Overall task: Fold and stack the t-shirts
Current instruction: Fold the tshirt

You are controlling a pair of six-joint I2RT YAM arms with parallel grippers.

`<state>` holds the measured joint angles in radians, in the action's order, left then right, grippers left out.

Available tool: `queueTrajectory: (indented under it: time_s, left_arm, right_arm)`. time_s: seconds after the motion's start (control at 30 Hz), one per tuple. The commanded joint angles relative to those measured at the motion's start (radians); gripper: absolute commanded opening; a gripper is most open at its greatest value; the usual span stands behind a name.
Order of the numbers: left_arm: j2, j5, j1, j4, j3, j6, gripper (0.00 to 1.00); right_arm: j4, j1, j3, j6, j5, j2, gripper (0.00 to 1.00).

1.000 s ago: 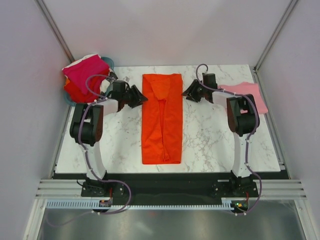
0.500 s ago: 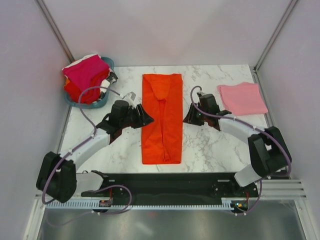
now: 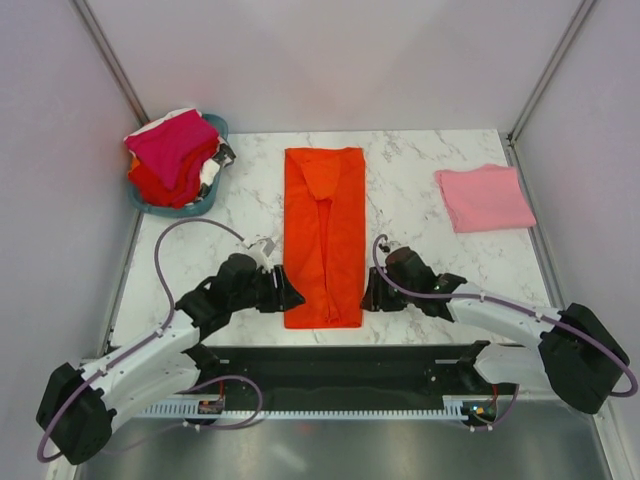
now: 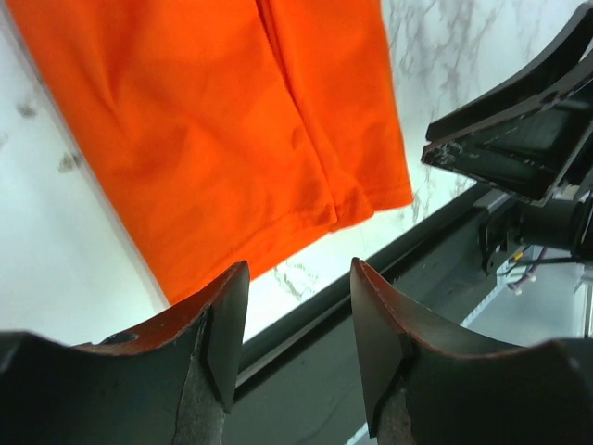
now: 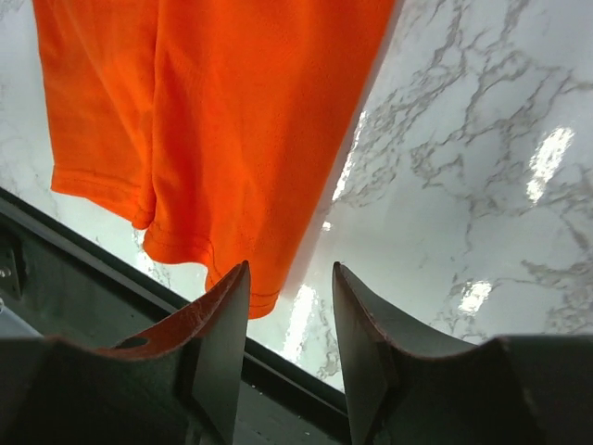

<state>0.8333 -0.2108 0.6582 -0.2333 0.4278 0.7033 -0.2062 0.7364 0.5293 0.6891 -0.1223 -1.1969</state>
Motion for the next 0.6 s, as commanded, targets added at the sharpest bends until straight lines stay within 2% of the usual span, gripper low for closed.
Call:
queueTrajectory:
  time_s: [0.0,0.1,0.3,0.43,0.57]
  left_arm:
    - [-0.008,0.010,0.041,-0.026,-0.014,0.056,0.56]
    - [0.038,0.005,0.073,-0.017,0.014,0.074,0.54]
    - [0.102,0.013,0.136,0.048,0.054,0.094,0.55]
    - [0.200,0.031,0.207,0.094,0.097,0.101,0.55]
    - [0.274,0.051,0.248,0.120,0.129,0.111,0.55]
  right_arm:
    - [0.048,0.026,-0.040,0.070,-0.002,0.039,0.48]
    - [0.116,0.029,-0.072,0.098,-0.074,0.023,0.46]
    - [0.165,0.035,-0.091,0.110,-0.108,-0.016,0.46]
    - [0.224,0.037,-0.114,0.128,-0.149,-0.055,0.45]
    - [0.222,0.037,-0.137,0.130,-0.139,-0.064,0.40]
